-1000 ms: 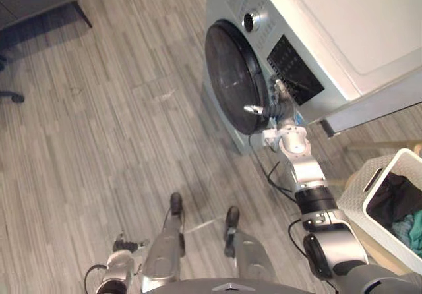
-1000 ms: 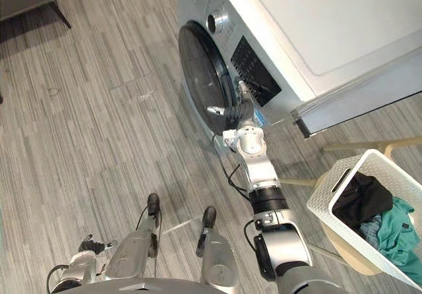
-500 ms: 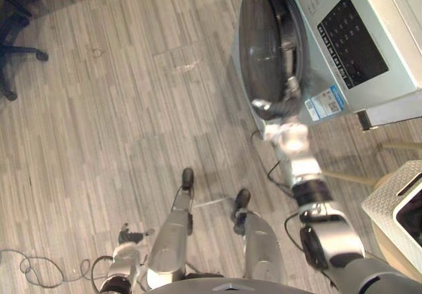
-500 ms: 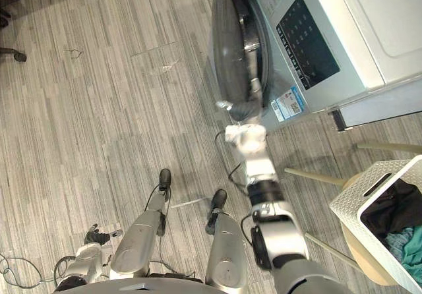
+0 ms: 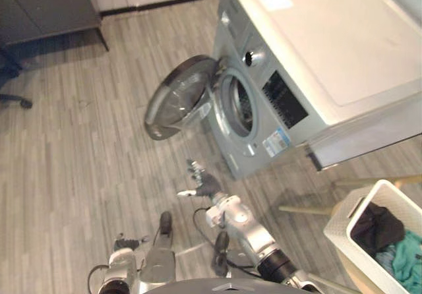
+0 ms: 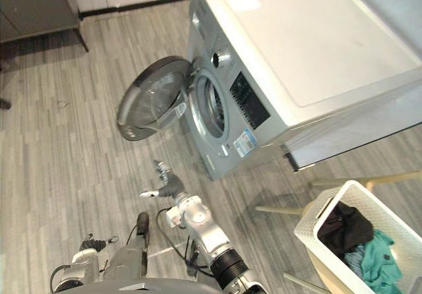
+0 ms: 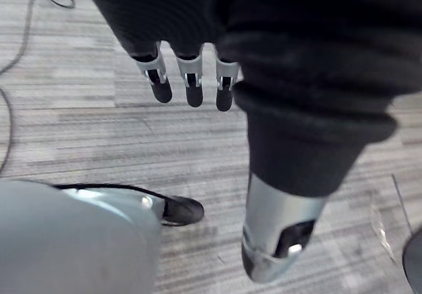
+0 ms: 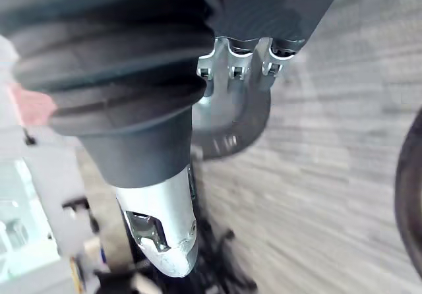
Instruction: Pick up the laundry basket with both hands and put the clothes into the washing machine.
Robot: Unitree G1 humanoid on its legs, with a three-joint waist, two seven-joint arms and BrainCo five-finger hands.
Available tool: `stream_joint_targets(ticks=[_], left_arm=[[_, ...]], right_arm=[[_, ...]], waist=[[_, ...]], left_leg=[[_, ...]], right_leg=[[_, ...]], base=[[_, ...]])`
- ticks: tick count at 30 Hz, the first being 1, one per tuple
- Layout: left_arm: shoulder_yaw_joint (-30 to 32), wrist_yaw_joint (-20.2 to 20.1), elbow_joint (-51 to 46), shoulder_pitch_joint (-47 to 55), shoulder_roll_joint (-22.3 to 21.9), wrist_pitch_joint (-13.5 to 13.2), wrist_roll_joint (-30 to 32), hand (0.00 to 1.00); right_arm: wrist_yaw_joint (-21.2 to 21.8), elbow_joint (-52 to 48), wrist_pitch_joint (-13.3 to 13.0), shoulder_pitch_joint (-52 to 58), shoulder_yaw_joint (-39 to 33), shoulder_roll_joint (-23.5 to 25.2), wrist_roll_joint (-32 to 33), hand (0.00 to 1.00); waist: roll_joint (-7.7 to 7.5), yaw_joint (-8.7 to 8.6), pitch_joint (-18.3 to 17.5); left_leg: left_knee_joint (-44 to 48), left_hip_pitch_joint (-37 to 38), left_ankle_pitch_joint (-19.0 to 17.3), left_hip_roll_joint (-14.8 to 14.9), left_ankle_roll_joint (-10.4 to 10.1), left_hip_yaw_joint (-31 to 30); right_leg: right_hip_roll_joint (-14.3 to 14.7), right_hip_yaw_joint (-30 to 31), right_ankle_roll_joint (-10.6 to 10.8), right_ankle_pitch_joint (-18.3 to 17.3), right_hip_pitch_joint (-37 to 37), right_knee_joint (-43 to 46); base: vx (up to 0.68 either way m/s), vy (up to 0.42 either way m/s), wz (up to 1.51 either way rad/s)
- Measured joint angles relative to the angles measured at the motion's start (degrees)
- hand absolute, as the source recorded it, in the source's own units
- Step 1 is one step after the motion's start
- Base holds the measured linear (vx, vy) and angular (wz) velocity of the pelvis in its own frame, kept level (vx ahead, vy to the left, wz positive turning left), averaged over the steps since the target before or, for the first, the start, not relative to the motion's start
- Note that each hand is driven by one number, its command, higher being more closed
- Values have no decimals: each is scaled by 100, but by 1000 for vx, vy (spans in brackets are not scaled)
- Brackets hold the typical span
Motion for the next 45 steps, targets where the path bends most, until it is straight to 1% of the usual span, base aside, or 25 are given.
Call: stream_joint_targets(ticks=[1,2,3,6,8,10,11,12,14,16,17,18,19,20,21,22,26,28,32,37,40,42,43,44,45], left_arm=[[-73,-26,-111,-27,-1,24,18,0],[-85,-28,-221,-46,0,32,17,0],[-88,-29,-336,-48,4,35,16,0],[-80,-57,-453,-282,166,30,-27,0],[86,-155,-434,-634,535,31,-81,0],[285,-160,-377,-957,854,28,-273,0],[505,-157,-197,-1287,1160,27,-406,0],[720,-148,41,-1672,1483,25,-727,0],[1007,-139,141,-2254,2028,19,-1198,0],[1269,-108,111,-2704,2392,-43,-1616,0],[1372,-55,71,-2848,2474,-86,-1795,0],[1599,99,-28,-3123,2545,-217,-2108,0],[1765,262,-220,-3264,2524,-308,-2448,0],[1829,323,-326,-3290,2486,-353,-2590,0],[1855,497,-588,-3301,2311,-460,-3011,0],[1864,526,-704,-3301,2231,-496,-3192,0],[1858,530,-892,-3322,2158,-501,-3282,0],[1864,536,-892,-3322,2157,-501,-3278,0],[1876,592,-894,-3338,2112,-500,-3272,0],[2093,623,-1177,-3199,2007,-501,-3267,0],[2058,594,-1671,-2745,1782,-508,-3244,0],[1921,529,-2045,-2315,1562,-576,-3128,0],[1730,452,-2181,-1990,1424,-603,-3066,0],[1539,351,-2245,-1644,1209,-647,-2987,0],[1448,294,-2242,-1453,1078,-651,-2934,0]], right_arm=[[0,-86,-30,190,-337,-101,-1,0],[-1,-86,-29,273,-460,-147,-2,0],[0,-89,-27,388,-651,-227,-6,0],[27,-171,9,1021,-1194,-504,-193,0],[127,-202,24,1289,-1639,-650,-236,0],[181,-202,31,1419,-1932,-694,-234,0],[244,-202,37,1447,-2144,-735,-233,0],[239,-203,62,1466,-2363,-746,-225,0],[236,-213,109,1491,-2644,-705,-213,0],[196,-314,119,1639,-2795,-544,-180,0],[172,-361,122,1704,-2813,-475,-150,0],[79,-550,138,1900,-2834,-281,-110,0],[-18,-751,148,2099,-2819,-90,-111,0],[-50,-841,149,2195,-2796,-14,-110,0],[-179,-1175,146,2531,-2684,130,-99,0],[-205,-1354,141,2667,-2625,127,9,0],[-196,-1432,110,2762,-2602,130,90,0],[-191,-1434,108,2764,-2527,130,123,0],[-183,-1439,95,2764,-2429,143,125,0],[-177,-1577,76,2769,-2309,145,126,0],[-177,-1597,43,2769,-2311,146,126,0],[-177,-1566,43,2778,-2343,154,125,0],[-174,-1461,30,2775,-2387,160,124,0],[-171,-1139,5,2701,-2512,165,120,0],[-174,-919,11,2632,-2601,166,107,0]], waist=[[-6,-51,-65],[-3,-76,-65],[16,-108,-89],[115,-201,-165],[165,-312,-165],[155,-370,-155],[137,-402,-138],[132,-481,-70],[32,-582,168],[-67,-605,246],[-104,-614,283],[-176,-614,342],[-223,-620,382],[-240,-622,393],[-252,-621,408],[-252,-611,408],[-245,-606,413],[-241,-554,416],[-177,-456,455],[-172,-336,459],[-145,-337,473],[-132,-341,466],[-129,-347,441],[-76,-319,386],[-20,-289,367]], left_leg=[[-2,22,-27,7,-27,74],[-4,52,-34,9,-21,119],[-31,74,-60,7,18,140],[-35,54,-67,6,18,251],[-35,-49,-67,34,19,443],[-33,-166,-52,74,23,604],[-14,-264,-35,99,28,743],[-2,-333,50,104,99,848],[1,-339,56,136,106,1082],[4,-457,46,175,111,1293],[21,-496,44,189,114,1392],[122,-604,1,215,119,1535],[243,-688,-80,249,112,1655],[333,-715,-148,273,112,1718],[726,-811,-463,387,72,1860],[1067,-944,-692,505,55,1938],[1703,-1167,-1074,753,43,2029],[1962,-1270,-1219,849,56,1998],[2047,-1308,-1297,864,80,1850],[2050,-1262,-1296,852,85,1830],[1949,-973,-1312,824,79,1818],[1843,-788,-1394,767,53,1784],[1785,-680,-1387,672,50,1751],[1712,-570,-1345,593,49,1695],[1664,-512,-1310,571,61,1666]], right_leg=[[33,106,-23,50,30,-125],[40,145,-21,84,61,-168],[45,190,-13,114,85,-211],[64,331,-5,193,59,-330],[117,558,-3,304,-122,-408],[156,737,-5,476,-297,-519],[194,876,-9,621,-417,-638],[223,982,-11,839,-466,-777],[259,1203,-6,1084,-500,-998],[288,1405,2,1250,-655,-1141],[291,1451,4,1298,-699,-1193],[300,1572,2,1379,-804,-1253],[306,1683,14,1437,-860,-1305],[307,1726,13,1451,-865,-1330],[325,1828,20,1452,-849,-1342],[357,1861,42,1436,-847,-1339],[425,1840,77,1411,-846,-1307],[451,1819,78,1414,-840,-1272],[453,1680,79,1415,-836,-1135],[447,1578,74,1418,-775,-1102],[440,1483,49,1395,-468,-1102],[400,1401,3,1258,-304,-1084],[315,1374,5,1083,-183,-1083],[265,1343,11,952,-85,-1081],[258,1313,13,928,-21,-1081]], base=[[-70,27,-31],[-92,32,-29],[-71,24,-16],[-42,25,-18],[-21,13,-45],[-11,-19,-56],[9,-33,-66],[10,-32,-69],[-11,-1,-58],[-24,-6,-54],[-21,-5,-53],[-7,3,-50],[-3,4,-51],[31,-12,-53],[51,-30,-48],[52,-41,-42],[57,-23,-9],[58,18,-2],[40,26,13],[12,20,7],[-9,-2,11],[-17,8,22],[61,-5,38],[76,-6,40],[75,-3,40]])
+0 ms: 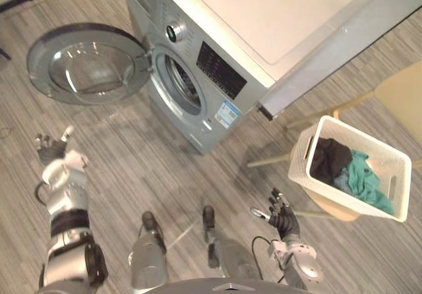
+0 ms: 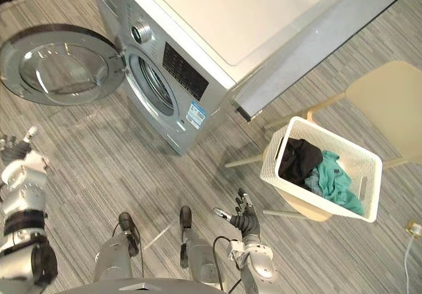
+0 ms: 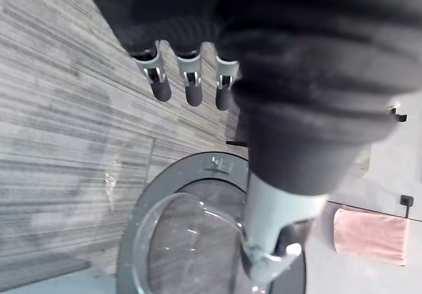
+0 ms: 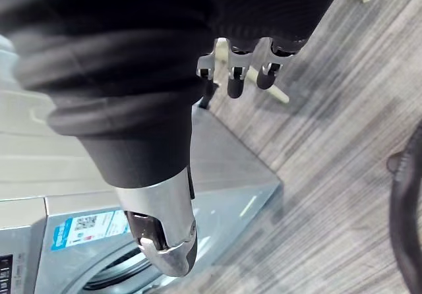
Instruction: Pick up the laundry basket with both hands and put the clothes into the washing machine.
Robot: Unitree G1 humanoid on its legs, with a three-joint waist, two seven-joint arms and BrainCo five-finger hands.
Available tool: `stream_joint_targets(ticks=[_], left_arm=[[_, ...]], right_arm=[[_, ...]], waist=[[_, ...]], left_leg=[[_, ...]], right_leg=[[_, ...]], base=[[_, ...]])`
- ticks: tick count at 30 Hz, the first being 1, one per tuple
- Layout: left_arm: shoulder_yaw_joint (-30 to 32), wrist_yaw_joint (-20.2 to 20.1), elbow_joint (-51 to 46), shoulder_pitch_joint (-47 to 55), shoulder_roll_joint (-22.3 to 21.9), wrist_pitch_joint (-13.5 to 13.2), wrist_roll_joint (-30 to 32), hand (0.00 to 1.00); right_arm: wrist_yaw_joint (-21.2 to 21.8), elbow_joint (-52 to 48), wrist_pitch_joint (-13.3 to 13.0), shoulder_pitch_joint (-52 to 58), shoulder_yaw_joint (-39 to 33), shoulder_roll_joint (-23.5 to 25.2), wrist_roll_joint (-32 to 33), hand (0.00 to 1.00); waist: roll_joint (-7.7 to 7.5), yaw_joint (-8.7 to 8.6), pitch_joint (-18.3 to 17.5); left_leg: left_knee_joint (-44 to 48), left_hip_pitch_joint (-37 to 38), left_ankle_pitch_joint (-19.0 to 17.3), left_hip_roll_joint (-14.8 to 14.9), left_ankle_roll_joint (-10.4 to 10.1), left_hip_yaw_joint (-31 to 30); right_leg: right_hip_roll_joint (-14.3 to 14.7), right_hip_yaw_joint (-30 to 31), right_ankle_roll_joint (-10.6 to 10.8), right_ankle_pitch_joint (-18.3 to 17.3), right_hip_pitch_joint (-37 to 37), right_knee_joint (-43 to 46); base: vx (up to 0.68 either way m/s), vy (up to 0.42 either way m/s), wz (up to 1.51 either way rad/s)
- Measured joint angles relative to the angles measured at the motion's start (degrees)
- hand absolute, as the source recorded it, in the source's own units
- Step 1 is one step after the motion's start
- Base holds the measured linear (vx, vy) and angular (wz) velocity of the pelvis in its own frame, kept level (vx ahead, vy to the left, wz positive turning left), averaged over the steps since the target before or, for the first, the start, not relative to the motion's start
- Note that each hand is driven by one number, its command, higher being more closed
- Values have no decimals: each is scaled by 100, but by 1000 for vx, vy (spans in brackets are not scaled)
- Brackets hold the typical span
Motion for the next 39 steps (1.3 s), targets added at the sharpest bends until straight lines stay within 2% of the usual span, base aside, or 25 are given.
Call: stream_joint_targets(ticks=[2,3,4,6,9,11,16,20,22,24,25,26,27,28,29,31,32,33,34,35,38,39], left_arm=[[-359,-318,67,867,-538,0,282,0],[-421,-390,114,1051,-669,1,339,0],[-558,-596,339,1444,-915,21,449,0],[-666,-785,694,1759,-1047,58,612,0],[-719,-1018,1652,2117,-1285,198,1111,0],[-468,-1161,2370,2216,-1536,325,1278,0],[13,-1188,2791,2130,-1545,421,1734,0],[348,-1194,2908,2016,-1602,468,2167,0],[418,-1190,3003,1896,-1579,514,2418,0],[406,-1184,3003,1865,-1574,514,2543,0],[410,-1180,3036,1831,-1549,516,2584,0],[404,-1175,3063,1771,-1444,534,2585,0],[399,-1175,3070,1746,-1379,540,2586,0],[379,-1173,3178,1741,-1242,543,2586,0],[330,-1170,3350,1642,-1157,567,2579,0],[124,-1176,3444,1425,-1214,559,2575,0],[82,-1176,3445,1379,-1256,553,2575,0],[-42,-1172,3444,1373,-1315,547,2575,0],[-110,-1168,3447,1383,-1329,549,2567,0],[-127,-1156,3451,1423,-1308,552,2564,0],[-101,-1051,3496,1531,-1118,557,2564,0],[-42,-1003,3508,1571,-1063,566,2562,0]], right_arm=[[-20,1202,60,-410,-543,35,-111,0],[-31,1480,94,-488,-678,34,-110,0],[-84,2008,162,-610,-927,27,-129,0],[-125,2487,175,-756,-1077,31,-250,0],[-197,3456,230,-1082,-1477,57,-340,0],[-284,4175,274,-1268,-1941,100,-338,0],[-431,4840,387,-1207,-2563,188,-311,0],[-501,4989,392,-1118,-2670,217,-209,0],[-500,4944,379,-1227,-2656,232,-72,0],[-504,4948,375,-1348,-2664,244,3,0],[-504,4958,361,-1428,-2660,259,25,0],[-508,4978,355,-1444,-2668,335,21,0],[-510,5005,356,-1430,-2675,382,21,0],[-512,5197,355,-1426,-2690,411,41,0],[-521,5327,348,-1442,-2736,332,164,0],[-589,5576,355,-1455,-2861,132,171,0],[-630,5639,373,-1465,-2920,61,165,0],[-683,5682,393,-1465,-3016,-45,155,0],[-714,5733,392,-1511,-3072,-112,140,0],[-719,5897,401,-1656,-3147,-174,116,0],[-718,6117,466,-1897,-3244,-211,-68,0],[-715,6136,505,-1928,-3180,-261,-123,0]], waist=[[175,4,-144],[210,4,-207],[289,75,-390],[327,122,-538],[317,199,-806],[321,201,-904],[297,136,-1015],[260,109,-1024],[219,48,-1029],[254,59,-1048],[252,38,-1014],[156,20,-933],[35,20,-910],[-124,62,-916],[-67,-69,-924],[35,-152,-871],[85,-155,-843],[234,-140,-813],[272,-126,-785],[390,-127,-778],[544,-136,-770],[490,-135,-742]], left_leg=[[-444,415,296,-210,18,-141],[-567,511,362,-263,13,-158],[-794,731,450,-345,12,-257],[-977,959,517,-391,7,-329],[-1282,1330,638,-510,22,-464],[-1572,1614,768,-588,44,-526],[-1706,1770,832,-666,94,-542],[-1706,1912,754,-663,104,-137],[-1668,1886,746,-633,99,409],[-1667,1859,792,-513,98,890],[-1645,1898,750,-356,106,1203],[-1475,1928,665,-234,13,1477],[-1389,1999,628,-209,-41,1611],[-1252,2142,567,-130,-147,1846],[-1226,2195,592,-31,-186,1890],[-1248,2278,639,33,-274,1889],[-1241,2294,655,55,-314,1895],[-1233,2295,675,103,-374,1924],[-1225,2290,655,145,-407,1967],[-1173,2282,623,245,-436,2024],[-605,2136,353,751,-607,2068],[-296,2049,306,1047,-680,2067]], right_leg=[[-115,-235,3,-211,265,121],[-136,-273,13,-280,312,184],[-173,-391,21,-412,444,290],[-207,-514,28,-530,604,394],[-295,-689,60,-758,844,577],[-338,-744,96,-842,1003,667],[-416,-794,91,-948,1040,788],[-410,-464,92,-974,913,881],[-414,-236,58,-984,418,1212],[-614,-810,-170,-1123,164,1307],[-914,-1563,-232,-1138,76,1596],[-1160,-1998,-293,-1155,57,1824],[-1275,-2092,-336,-1128,111,1830],[-1386,-2263,-18,-885,181,1831],[-1249,-2257,-40,-900,214,1855],[-1201,-2306,-106,-1100,181,1987],[-1203,-2316,-80,-1183,169,2042],[-1266,-2500,-60,-1332,158,2126],[-1267,-2616,-35,-1335,158,2119],[-1190,-2622,-25,-1330,149,2099],[-891,-2666,-108,-1441,183,2153],[-696,-2739,-179,-1501,183,2140]], base=[[73,20,49],[125,29,57],[100,18,50],[63,8,40],[30,19,32],[-15,20,20],[-72,32,2],[-58,42,-46],[-48,48,-114],[-43,22,-139],[-16,-43,-153],[3,-82,-145],[61,-224,-140],[49,-231,-101],[39,-227,-77],[30,-115,-11],[36,-111,-7],[21,-70,-12],[40,-45,-22],[61,-44,-25],[98,-165,-15],[138,-256,-24]])
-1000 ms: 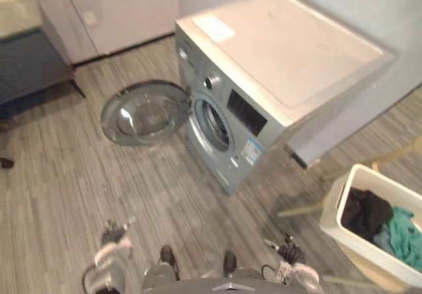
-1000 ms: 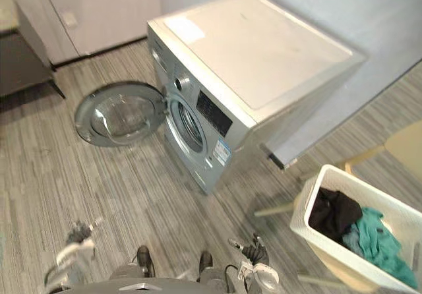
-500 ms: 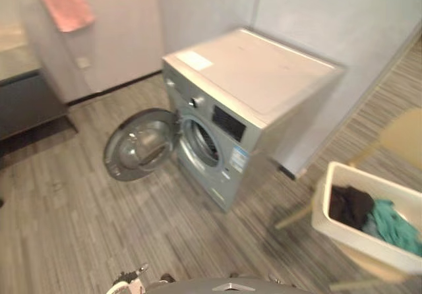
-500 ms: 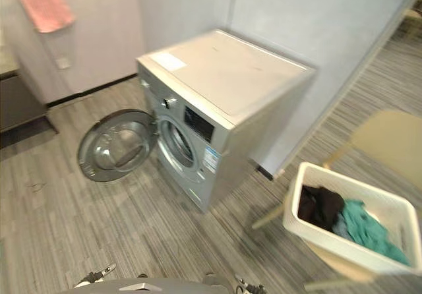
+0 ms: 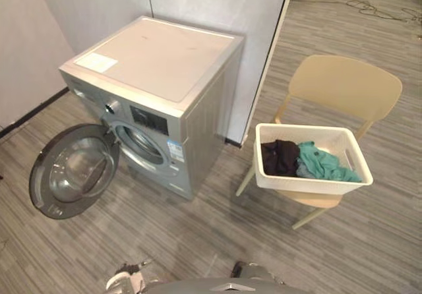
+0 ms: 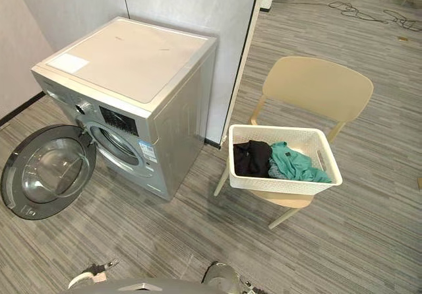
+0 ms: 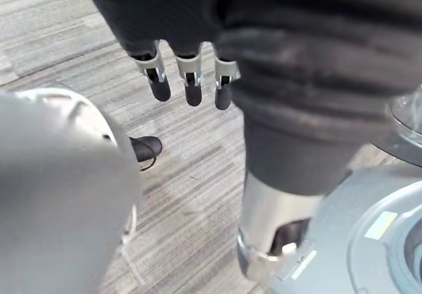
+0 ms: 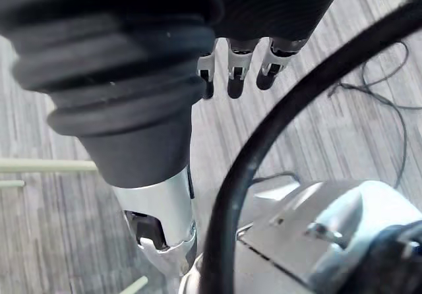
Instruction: Pick up the laundry basket with both hands and put the clothes into the washing machine.
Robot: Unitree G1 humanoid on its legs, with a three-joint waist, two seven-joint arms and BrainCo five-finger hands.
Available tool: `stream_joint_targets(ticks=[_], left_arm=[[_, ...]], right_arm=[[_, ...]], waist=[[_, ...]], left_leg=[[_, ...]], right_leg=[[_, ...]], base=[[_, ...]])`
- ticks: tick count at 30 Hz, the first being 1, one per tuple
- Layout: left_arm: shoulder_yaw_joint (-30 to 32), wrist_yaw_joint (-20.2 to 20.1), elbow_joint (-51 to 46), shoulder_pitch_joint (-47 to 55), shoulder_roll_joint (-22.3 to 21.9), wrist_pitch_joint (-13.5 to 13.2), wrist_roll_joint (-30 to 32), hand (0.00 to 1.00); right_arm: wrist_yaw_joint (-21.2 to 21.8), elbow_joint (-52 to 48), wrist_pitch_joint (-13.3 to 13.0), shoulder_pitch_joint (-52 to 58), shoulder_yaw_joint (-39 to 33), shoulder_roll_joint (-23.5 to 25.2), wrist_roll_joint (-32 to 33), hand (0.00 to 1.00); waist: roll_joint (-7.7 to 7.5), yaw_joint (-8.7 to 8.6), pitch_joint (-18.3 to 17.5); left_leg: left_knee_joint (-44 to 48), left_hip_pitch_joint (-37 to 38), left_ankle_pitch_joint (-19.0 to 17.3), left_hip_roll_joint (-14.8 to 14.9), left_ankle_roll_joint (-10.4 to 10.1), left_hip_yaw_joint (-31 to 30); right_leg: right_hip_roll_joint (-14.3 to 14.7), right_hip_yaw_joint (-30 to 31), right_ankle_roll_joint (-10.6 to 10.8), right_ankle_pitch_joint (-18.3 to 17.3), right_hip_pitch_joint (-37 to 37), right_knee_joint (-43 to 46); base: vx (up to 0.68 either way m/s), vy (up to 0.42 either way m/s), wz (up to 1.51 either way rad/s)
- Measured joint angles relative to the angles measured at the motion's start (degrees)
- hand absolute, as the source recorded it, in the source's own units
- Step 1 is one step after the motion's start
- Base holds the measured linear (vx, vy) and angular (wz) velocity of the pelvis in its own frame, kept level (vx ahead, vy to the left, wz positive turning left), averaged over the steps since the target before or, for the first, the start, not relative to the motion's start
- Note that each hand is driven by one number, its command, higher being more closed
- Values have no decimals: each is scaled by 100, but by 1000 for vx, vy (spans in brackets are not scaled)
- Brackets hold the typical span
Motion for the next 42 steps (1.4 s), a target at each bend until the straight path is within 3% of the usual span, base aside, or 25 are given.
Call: stream_joint_targets(ticks=[2,4,5,6,7,8,11,13,14,15,16,18,22,25,26,27,29,32,34,36,37,38,39,41,42], left_arm=[[51,75,-10,4,152,2,-121,0],[195,100,-72,13,190,-3,-408,0],[265,92,-130,36,154,-49,-543,0],[241,93,-135,61,131,-99,-614,0],[124,91,-124,52,76,-121,-670,0],[8,91,-135,64,-55,-149,-682,0],[-135,58,-137,71,-105,-154,-720,0],[-148,50,-199,56,-143,-140,-642,0],[-145,46,-217,56,-153,-131,-629,0],[-93,39,-227,50,-159,-104,-557,0],[11,48,-256,57,-151,-91,-530,0],[5,53,-288,55,-108,-89,-529,0],[-18,55,-287,16,-117,-88,-528,0],[-34,53,-288,-12,-87,-85,-527,0],[-52,52,-288,-18,-80,-80,-497,0],[-73,53,-287,-20,-86,-76,-483,0],[-32,48,-283,9,-91,-76,-543,0],[47,-2,-240,-40,-127,-96,-1081,0],[111,-64,-221,-93,-130,-113,-1161,0],[163,-79,-119,-80,14,-114,-1132,0],[166,-78,-99,-71,73,-107,-1093,0],[149,-76,-77,-80,63,-94,-1034,0],[128,-72,-76,-80,-8,-94,-983,0],[-83,-68,-73,-73,-178,-82,-960,0],[-136,-70,-74,-63,-221,-82,-936,0]], right_arm=[[-16,18,-2,-132,184,-30,-10,0],[-41,41,-55,-297,477,-85,14,0],[-47,36,-102,-326,574,-95,18,0],[-53,34,-147,-377,621,-190,19,0],[-49,42,-167,-534,706,-351,19,0],[-38,57,-174,-667,682,-473,11,0],[-34,22,-117,-718,623,-418,-191,0],[-37,-49,-116,-786,621,-273,-219,0],[-35,-56,-117,-847,636,-247,-219,0],[-36,-65,-122,-956,687,-149,-218,0],[-35,-116,-125,-1068,761,-14,-218,0],[-30,-309,-138,-1000,800,215,-215,0],[-5,-492,-250,-920,798,432,-202,0],[3,-467,-245,-765,793,443,-209,0],[5,-457,-241,-623,761,446,-210,0],[6,-452,-237,-562,718,449,-211,0],[11,-358,-212,-224,395,441,-191,0],[-10,-283,-137,-81,136,429,-71,0],[-18,-287,-122,-74,115,427,77,0],[-32,-302,-122,-79,132,513,145,0],[-39,-338,-120,-74,153,559,145,0],[-49,-577,-115,-38,268,597,144,0],[-77,-1216,-122,60,578,598,138,0],[-161,-2574,-129,299,1044,488,44,0],[-163,-2922,-140,350,1125,453,16,0]], waist=[[-13,46,41],[-249,102,198],[-246,170,239],[-224,272,254],[-204,302,290],[-77,311,356],[0,343,382],[17,411,369],[25,456,364],[31,568,350],[-129,585,395],[-293,594,321],[-322,603,293],[-338,581,292],[-383,551,297],[-420,500,297],[-451,434,292],[-531,415,237],[-532,380,223],[-793,350,24],[-906,352,-29],[-934,358,-101],[-716,351,-149],[-388,269,-238],[-313,268,-257]], left_leg=[[764,-212,110,492,217,-39],[2307,-718,642,1098,1630,-439],[2721,-914,412,1119,1502,-771],[3203,-1190,-48,889,1150,-1292],[3500,-1531,-456,360,852,-1853],[3432,-1718,-764,-239,770,-2167],[2183,-1802,-989,-1265,843,-1983],[1107,-1859,-800,-1679,864,-2069],[860,-1848,-577,-1760,1039,-2181],[703,-1741,-236,-1857,1445,-2341],[588,-1583,-237,-1941,1488,-2287],[396,-1407,-245,-2017,1513,-2090],[-24,-966,-260,-2097,1527,-1857],[-313,-702,-263,-1966,1490,-1569],[-367,-609,-259,-1934,1486,-1537],[-389,-547,-260,-1934,1488,-1537],[-469,-337,-298,-1945,1445,-1594],[-450,-316,-336,-1851,1336,-1813],[-441,-339,-311,-1739,1187,-1941],[-583,-409,-187,-1766,859,-2092],[-674,-394,-129,-1827,769,-2160],[-821,-347,-47,-1785,646,-2256],[-968,-354,63,-1644,513,-2462],[-1129,-392,253,-1448,474,-2855],[-1159,-380,279,-1388,436,-2901]], right_leg=[[334,37,-144,-30,108,-207],[694,365,-384,160,559,-729],[746,489,-427,190,653,-817],[760,633,-468,211,716,-918],[764,794,-511,230,757,-1075],[781,948,-498,327,885,-1255],[849,1123,-459,374,1255,-1590],[964,1202,-397,372,1353,-1723],[1010,1278,-374,360,1344,-1736],[1057,1542,-322,332,1371,-1733],[976,1652,-230,290,1428,-1726],[864,1761,-180,261,1435,-1690],[767,1949,-38,229,1359,-1310],[740,1991,453,127,595,185],[657,1878,600,155,291,907],[574,1785,609,100,183,1192],[45,1321,495,-181,57,1684],[-736,961,409,-277,-21,1382],[-885,1023,371,-166,-1,899],[-919,1451,464,869,33,-174],[-930,1473,568,976,50,-348],[-838,1416,699,804,244,-563],[-631,1293,660,765,372,-889],[-307,1052,564,839,482,-1205],[-232,999,545,853,542,-1278]], base=[[126,-273,-37],[156,-374,-55],[123,-242,-72],[98,-115,-85],[181,-77,-99],[155,-49,-83],[242,-9,-42],[212,16,-24],[216,58,-69],[226,75,-71],[300,90,-66],[223,57,-25],[113,59,-35],[42,35,-56],[21,9,-33],[27,-43,3],[52,-66,17],[64,-154,21],[56,-261,36],[69,-381,34],[73,-335,17],[56,-333,9],[79,-337,10],[120,-287,17],[123,-208,27]])
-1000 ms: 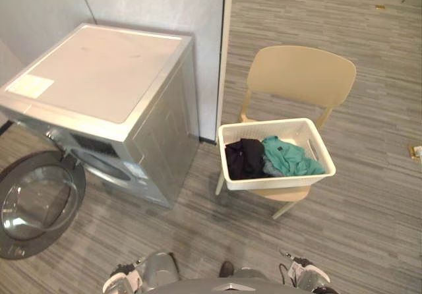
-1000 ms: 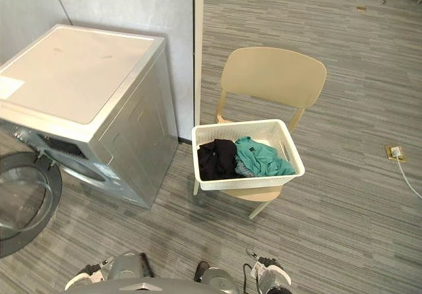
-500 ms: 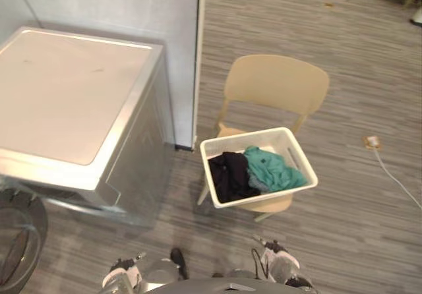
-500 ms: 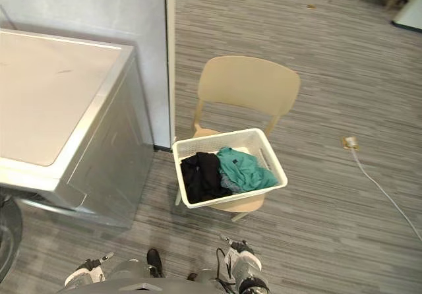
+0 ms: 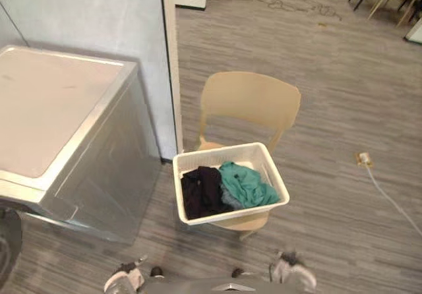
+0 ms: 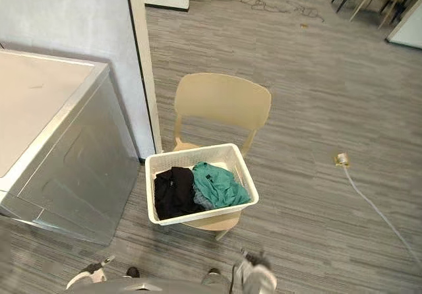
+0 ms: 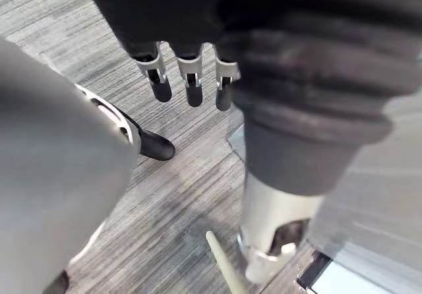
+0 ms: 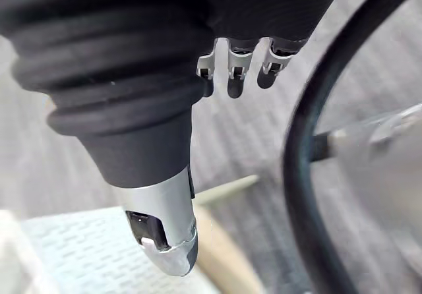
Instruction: Pick up the laundry basket with both hands and put the clothes into the washing machine.
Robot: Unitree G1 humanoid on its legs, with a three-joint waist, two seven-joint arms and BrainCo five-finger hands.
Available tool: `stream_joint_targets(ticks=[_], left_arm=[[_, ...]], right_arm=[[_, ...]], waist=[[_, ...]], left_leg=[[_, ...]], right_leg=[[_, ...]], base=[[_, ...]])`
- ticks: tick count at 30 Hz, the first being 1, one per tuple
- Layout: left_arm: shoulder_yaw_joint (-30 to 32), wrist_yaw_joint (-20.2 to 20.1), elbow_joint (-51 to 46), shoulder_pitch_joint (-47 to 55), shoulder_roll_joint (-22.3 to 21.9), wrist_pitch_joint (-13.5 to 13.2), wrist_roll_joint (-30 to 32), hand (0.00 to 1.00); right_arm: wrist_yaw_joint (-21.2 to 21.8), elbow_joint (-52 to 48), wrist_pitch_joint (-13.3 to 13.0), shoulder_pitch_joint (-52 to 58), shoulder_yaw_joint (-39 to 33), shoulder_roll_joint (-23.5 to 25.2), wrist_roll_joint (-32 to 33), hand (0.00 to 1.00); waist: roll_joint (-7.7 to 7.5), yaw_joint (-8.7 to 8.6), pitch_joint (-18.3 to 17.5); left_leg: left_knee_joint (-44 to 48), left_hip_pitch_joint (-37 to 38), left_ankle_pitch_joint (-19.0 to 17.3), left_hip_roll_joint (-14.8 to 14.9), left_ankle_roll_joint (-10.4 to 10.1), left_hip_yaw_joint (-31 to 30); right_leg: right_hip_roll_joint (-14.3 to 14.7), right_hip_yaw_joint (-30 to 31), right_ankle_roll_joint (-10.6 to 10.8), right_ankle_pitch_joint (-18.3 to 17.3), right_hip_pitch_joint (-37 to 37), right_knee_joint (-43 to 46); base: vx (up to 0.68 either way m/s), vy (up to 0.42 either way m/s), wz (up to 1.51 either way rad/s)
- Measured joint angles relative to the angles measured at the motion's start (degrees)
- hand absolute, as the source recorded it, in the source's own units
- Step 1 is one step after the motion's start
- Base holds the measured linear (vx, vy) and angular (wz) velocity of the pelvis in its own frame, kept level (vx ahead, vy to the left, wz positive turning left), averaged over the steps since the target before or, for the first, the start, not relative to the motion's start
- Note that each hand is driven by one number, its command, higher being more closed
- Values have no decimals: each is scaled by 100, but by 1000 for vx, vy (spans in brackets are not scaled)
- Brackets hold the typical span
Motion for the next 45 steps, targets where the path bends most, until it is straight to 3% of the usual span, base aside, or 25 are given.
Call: stream_joint_targets(ticks=[2,4,8,10,12,16,22,28,37,45], left_arm=[[-231,0,-54,8,-24,-6,77,0],[-402,2,-74,-3,59,-9,371,0],[-594,7,-56,58,256,-7,740,0],[-622,1,-72,69,329,-5,847,0],[-640,-9,-127,69,341,-6,884,0],[-790,-92,-375,86,381,-9,951,0],[-796,-111,-495,200,529,-14,920,0],[-784,-111,-532,50,593,-112,806,0],[-810,-100,-720,-115,587,-218,315,0],[-904,-35,-901,-184,598,-269,106,0]], right_arm=[[0,-974,-125,70,306,-109,-16,0],[11,-1817,-369,-7,734,-247,-252,0],[195,-2353,-622,-214,1455,-290,-457,0],[360,-2313,-618,-504,1829,-313,-568,0],[474,-2250,-605,-920,2156,-529,-687,0],[682,-1381,-590,-2447,2701,-1505,-1133,0],[1061,-946,-504,-3236,3614,-2168,-1380,0],[1811,-968,-540,-4044,5319,-2889,-1581,0],[2039,-976,-662,-4685,6191,-3453,-2128,0],[1837,-623,-614,-5123,6142,-3475,-2252,0]], waist=[[54,-11,-16],[-43,-1,-25],[-260,36,-30],[-340,65,-29],[-313,118,44],[-131,331,450],[-224,472,774],[-270,510,1224],[-281,642,1547],[-258,694,1870]], left_leg=[[-11,35,26,145,-70,-124],[-39,-4,45,195,-123,-203],[-83,-147,70,115,-104,-230],[-81,-295,99,-5,-62,-283],[-78,-390,137,-124,-8,-395],[-86,-559,224,-253,85,-561],[-94,-795,278,-252,93,-581],[369,-1191,147,-232,135,-692],[973,-1812,-18,-203,178,-853],[1140,-2064,-9,-190,200,-890]], right_leg=[[180,-159,-39,26,231,-216],[254,-246,-68,60,277,-354],[266,-262,-25,242,278,-690],[190,-350,22,370,275,-883],[88,-413,71,428,287,-959],[-20,-593,115,494,252,-965],[-18,-614,84,555,17,-957],[-38,-656,57,599,-146,-868],[-43,-710,2,634,-486,-697],[-43,-733,-37,663,-656,-629]], base=[[86,-159,27],[31,-75,12],[3,13,3],[9,57,22],[-5,65,30],[-62,46,26],[-26,4,2],[-26,4,7],[-73,18,5],[-55,17,2]])
